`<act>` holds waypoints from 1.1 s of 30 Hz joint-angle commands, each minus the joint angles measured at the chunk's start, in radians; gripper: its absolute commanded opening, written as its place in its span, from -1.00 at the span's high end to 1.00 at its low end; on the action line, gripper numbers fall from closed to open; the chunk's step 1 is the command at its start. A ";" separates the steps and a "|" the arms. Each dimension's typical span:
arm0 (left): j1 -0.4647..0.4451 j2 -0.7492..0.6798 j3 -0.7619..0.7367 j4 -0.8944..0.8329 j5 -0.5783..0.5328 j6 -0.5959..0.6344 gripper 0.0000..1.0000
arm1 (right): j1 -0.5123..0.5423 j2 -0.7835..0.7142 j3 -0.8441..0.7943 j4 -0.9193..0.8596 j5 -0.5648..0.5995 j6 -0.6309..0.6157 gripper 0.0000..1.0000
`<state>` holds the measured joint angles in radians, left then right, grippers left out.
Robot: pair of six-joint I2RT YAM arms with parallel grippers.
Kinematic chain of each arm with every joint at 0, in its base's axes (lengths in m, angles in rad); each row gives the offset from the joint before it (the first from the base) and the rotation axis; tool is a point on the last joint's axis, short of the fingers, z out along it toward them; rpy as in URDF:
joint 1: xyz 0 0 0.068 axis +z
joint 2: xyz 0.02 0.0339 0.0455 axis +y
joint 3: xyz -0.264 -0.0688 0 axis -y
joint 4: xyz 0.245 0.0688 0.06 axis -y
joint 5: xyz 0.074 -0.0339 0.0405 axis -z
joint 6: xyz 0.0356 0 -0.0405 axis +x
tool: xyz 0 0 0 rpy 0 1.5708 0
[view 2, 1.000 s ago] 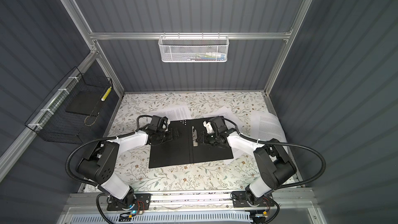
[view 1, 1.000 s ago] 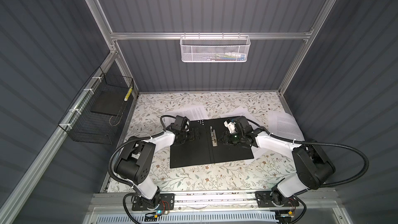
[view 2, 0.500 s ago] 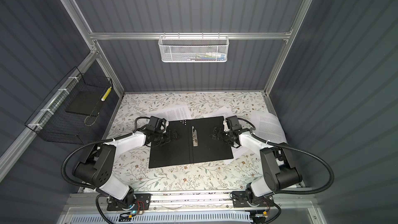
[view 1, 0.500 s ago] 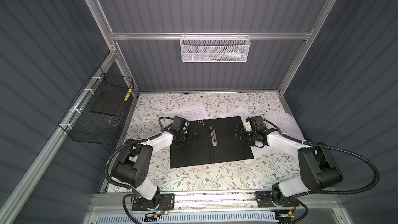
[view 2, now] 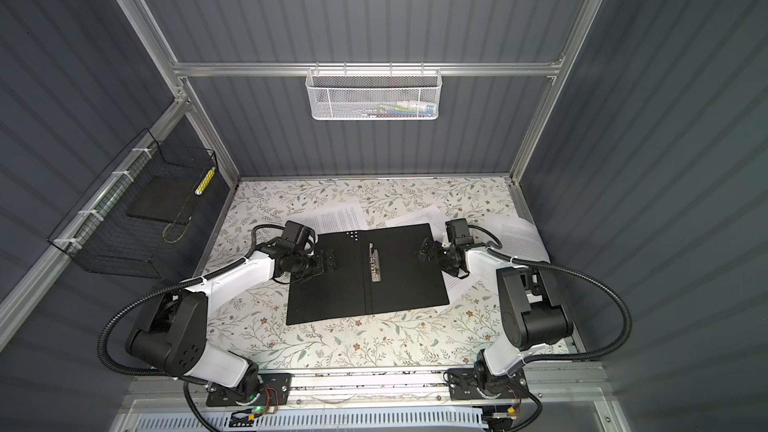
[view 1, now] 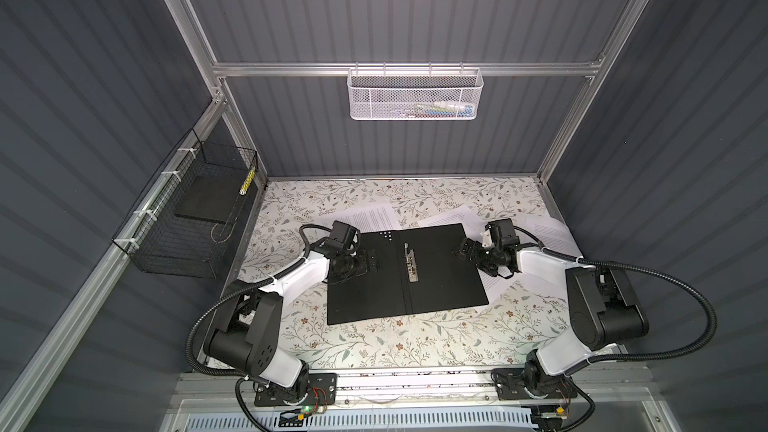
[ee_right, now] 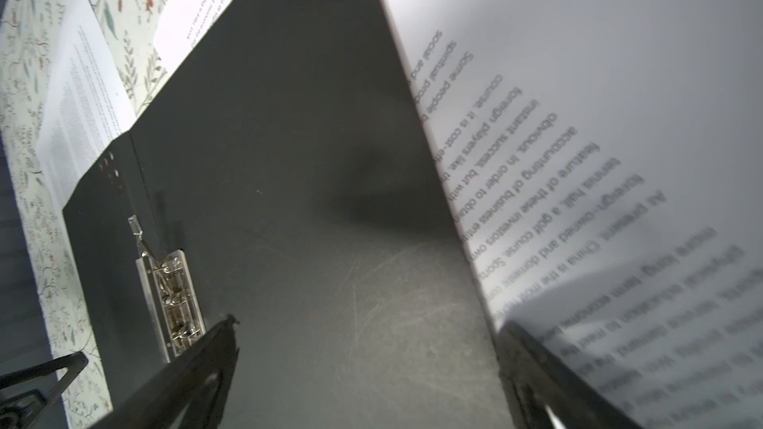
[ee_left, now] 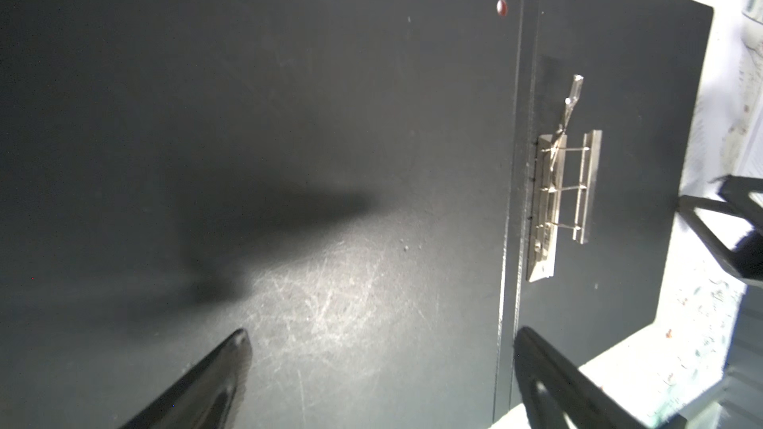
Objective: Put the files into the folder
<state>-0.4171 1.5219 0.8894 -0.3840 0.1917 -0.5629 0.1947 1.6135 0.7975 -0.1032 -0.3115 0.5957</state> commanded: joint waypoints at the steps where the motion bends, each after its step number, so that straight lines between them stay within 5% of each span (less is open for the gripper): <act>1: 0.005 0.034 -0.010 -0.008 0.006 -0.033 -1.00 | 0.022 0.029 -0.039 -0.019 -0.069 0.012 -0.98; 22: -0.050 -0.175 -0.331 0.009 0.003 -0.168 -0.99 | 0.142 -0.120 -0.263 0.088 -0.122 0.172 -0.98; 33: -0.004 -0.207 0.028 -0.164 -0.276 -0.163 -0.99 | 0.139 -0.200 -0.136 0.021 0.021 0.093 -0.97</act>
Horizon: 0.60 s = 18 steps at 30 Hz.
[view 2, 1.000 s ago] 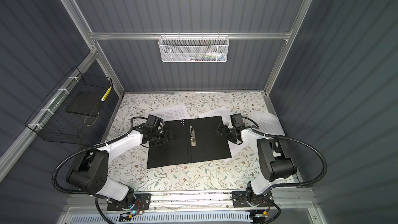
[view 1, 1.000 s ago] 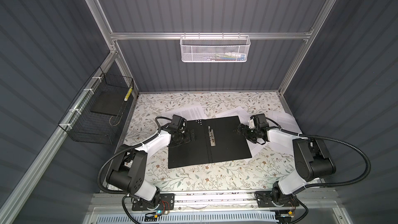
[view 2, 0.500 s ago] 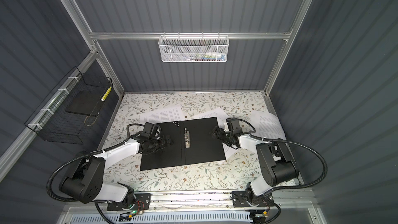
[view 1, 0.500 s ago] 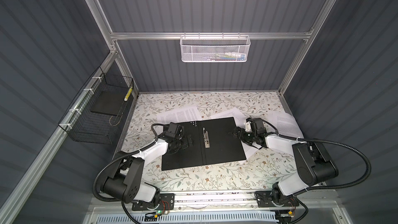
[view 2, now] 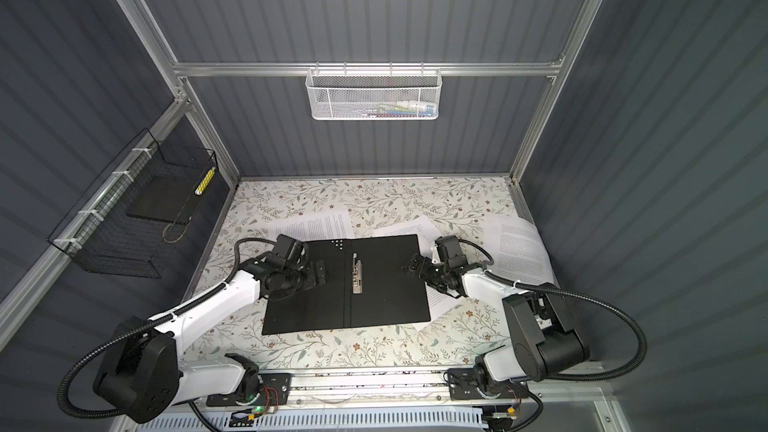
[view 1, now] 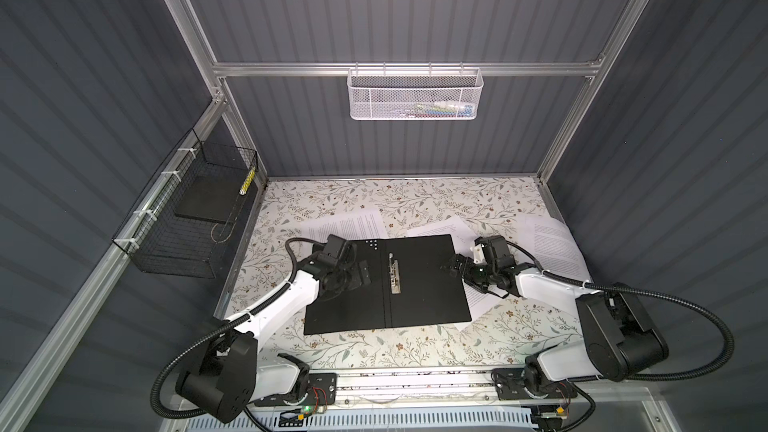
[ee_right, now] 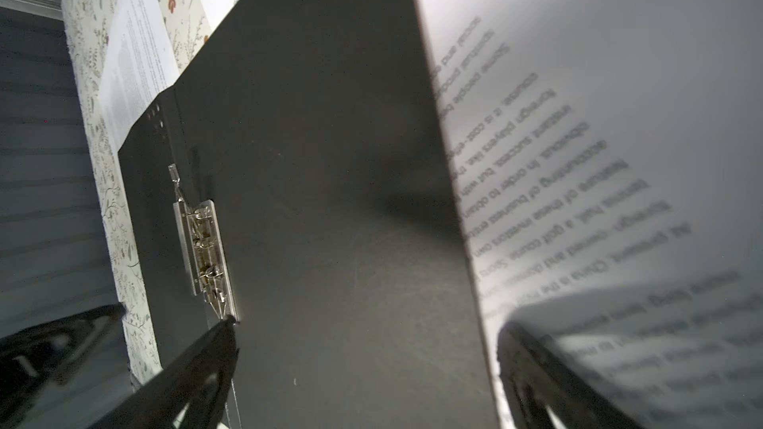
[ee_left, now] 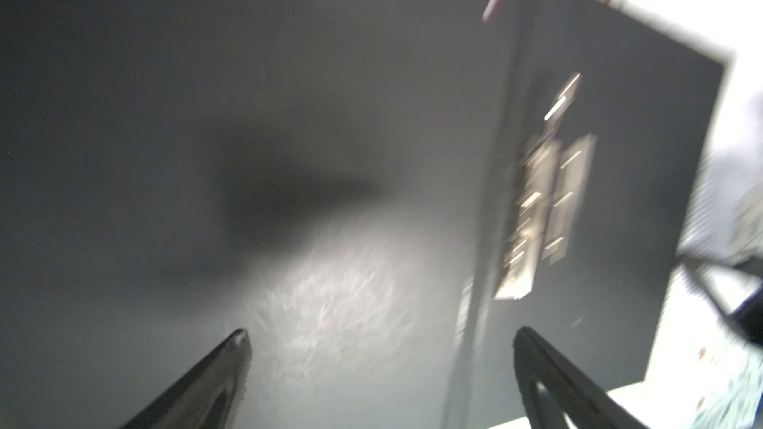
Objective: Put the files into the folder
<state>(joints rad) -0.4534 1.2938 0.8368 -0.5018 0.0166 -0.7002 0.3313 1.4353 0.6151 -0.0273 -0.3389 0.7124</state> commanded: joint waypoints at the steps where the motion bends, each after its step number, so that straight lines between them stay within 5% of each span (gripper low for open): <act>1: 0.056 0.045 0.101 -0.023 -0.103 -0.025 -0.99 | 0.003 -0.016 0.063 -0.052 0.040 -0.032 -0.98; 18: 0.459 0.683 0.601 0.106 -0.020 0.352 -0.91 | 0.004 0.061 0.103 0.090 -0.243 -0.078 -0.98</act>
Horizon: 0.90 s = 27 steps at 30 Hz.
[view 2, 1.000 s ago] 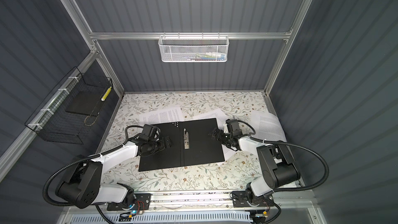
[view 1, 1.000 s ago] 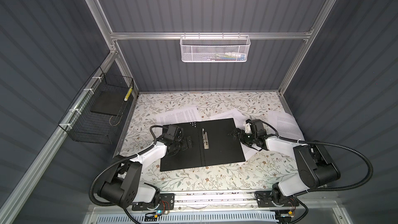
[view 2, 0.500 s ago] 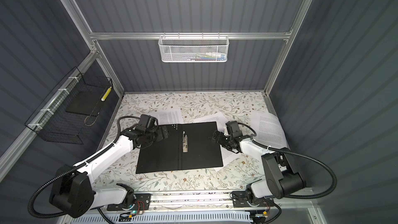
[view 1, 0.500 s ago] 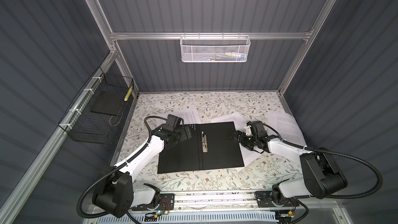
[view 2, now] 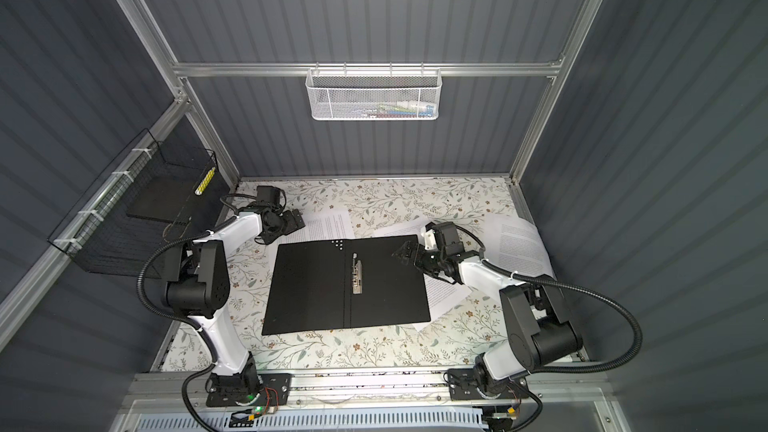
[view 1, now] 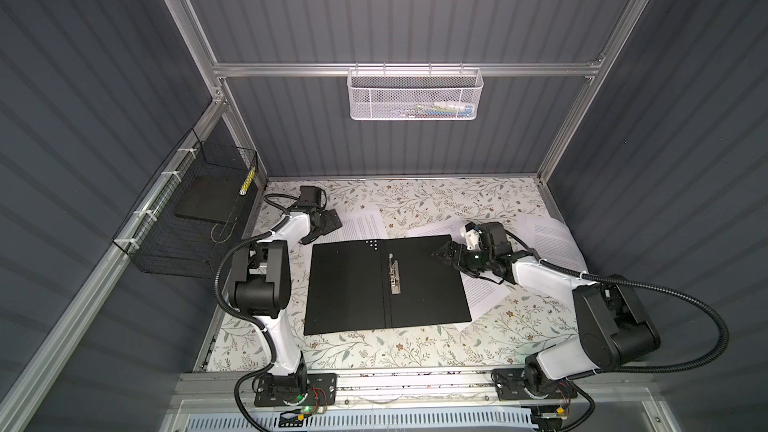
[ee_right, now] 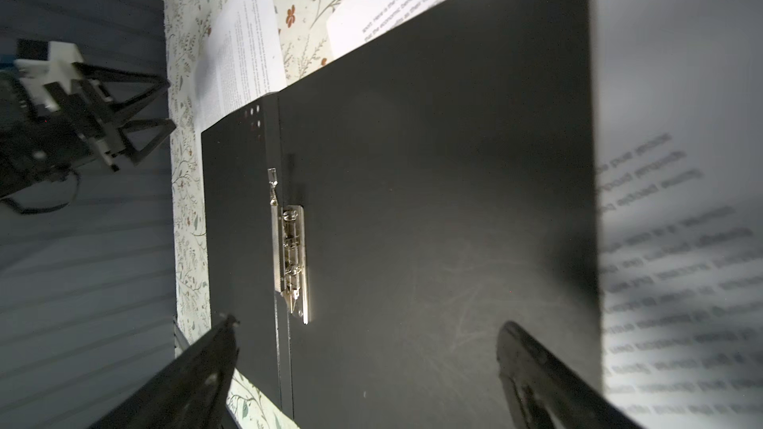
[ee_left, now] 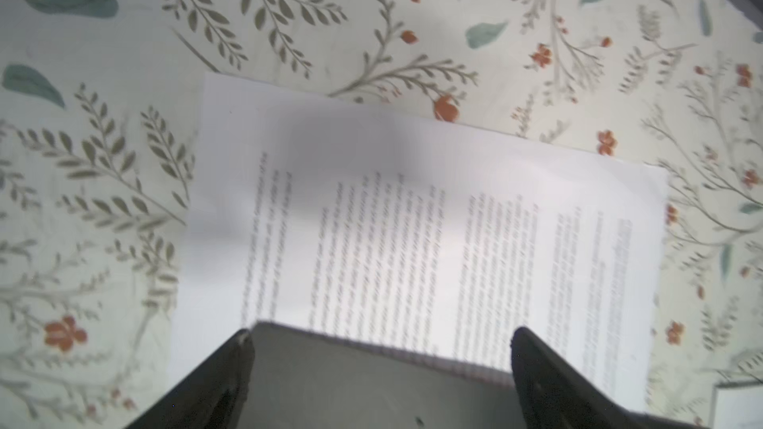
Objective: Put the files into the folder
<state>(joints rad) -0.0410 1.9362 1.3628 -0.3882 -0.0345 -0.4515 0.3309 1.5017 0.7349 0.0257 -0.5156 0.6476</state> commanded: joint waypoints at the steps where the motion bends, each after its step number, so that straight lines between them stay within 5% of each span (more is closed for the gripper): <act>1: 0.060 0.059 0.099 -0.005 0.034 0.125 -0.89 | 0.003 -0.002 -0.025 0.051 -0.084 -0.008 -0.98; 12: 0.118 0.201 0.208 0.005 0.096 0.308 -0.91 | 0.003 0.006 -0.063 0.068 -0.164 -0.024 -0.98; 27: 0.144 0.289 0.244 -0.028 0.168 0.300 -0.99 | 0.003 -0.054 -0.084 0.038 -0.168 -0.043 -0.98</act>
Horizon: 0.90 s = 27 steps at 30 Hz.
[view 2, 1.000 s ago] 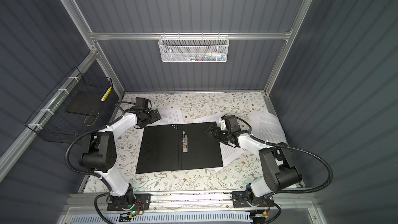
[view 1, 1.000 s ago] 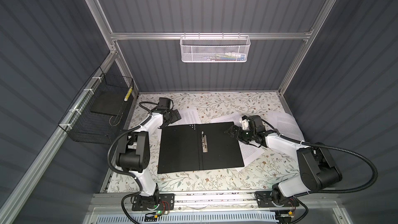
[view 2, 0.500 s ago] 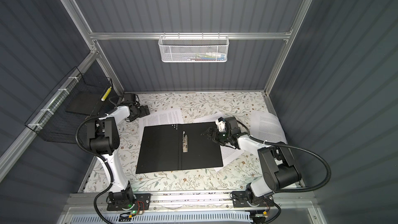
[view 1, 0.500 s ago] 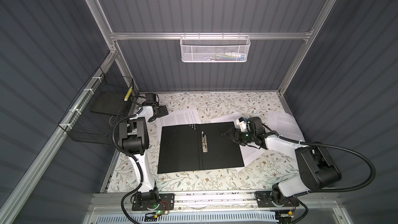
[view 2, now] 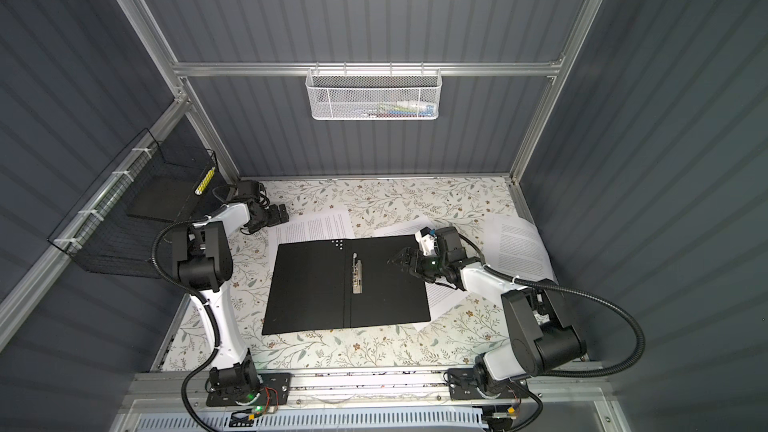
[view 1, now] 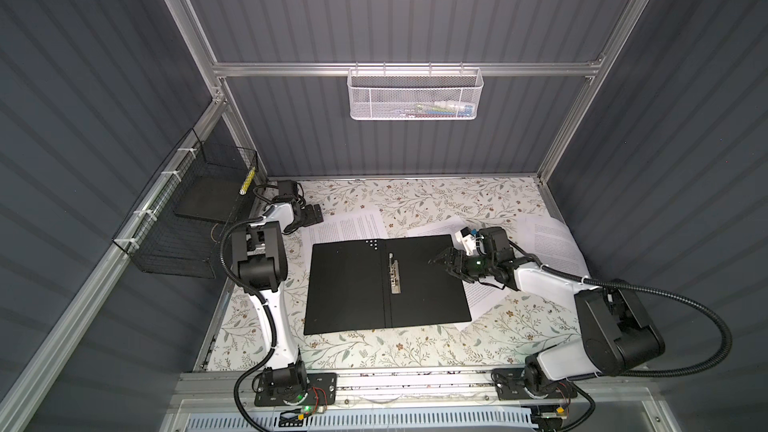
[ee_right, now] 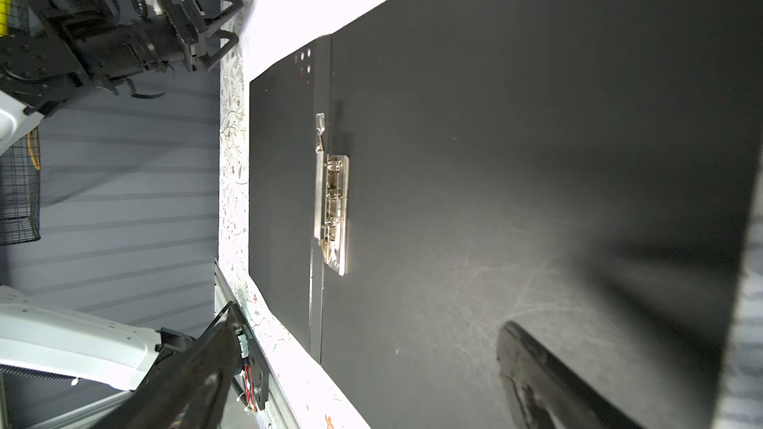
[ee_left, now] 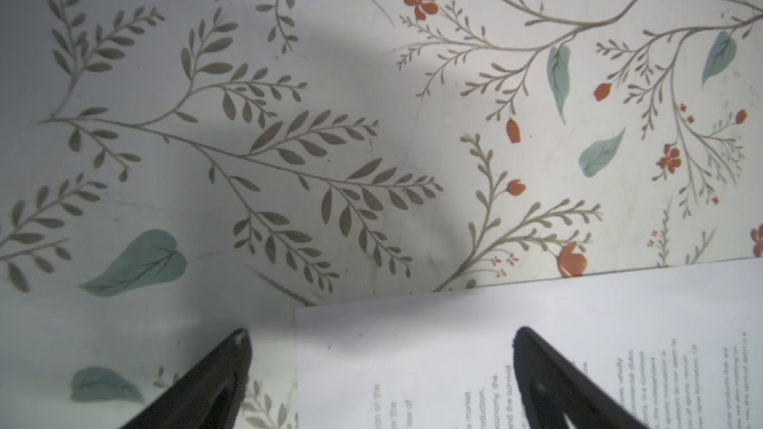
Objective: Put the files into the folder
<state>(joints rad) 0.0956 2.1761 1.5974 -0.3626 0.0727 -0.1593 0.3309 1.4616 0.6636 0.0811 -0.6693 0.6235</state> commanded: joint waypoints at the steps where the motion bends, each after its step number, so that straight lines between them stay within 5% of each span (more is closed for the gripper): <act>1: 0.007 0.053 0.009 -0.054 0.077 0.008 -0.99 | 0.003 -0.012 -0.014 -0.017 -0.018 -0.018 -0.98; 27: 0.007 -0.067 -0.145 -0.016 0.249 -0.106 -0.92 | 0.003 0.049 -0.030 0.067 -0.094 0.019 -0.98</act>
<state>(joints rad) 0.1017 2.1254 1.5063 -0.2909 0.2733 -0.2153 0.3309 1.4921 0.6407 0.1291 -0.7368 0.6292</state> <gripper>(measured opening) 0.963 0.989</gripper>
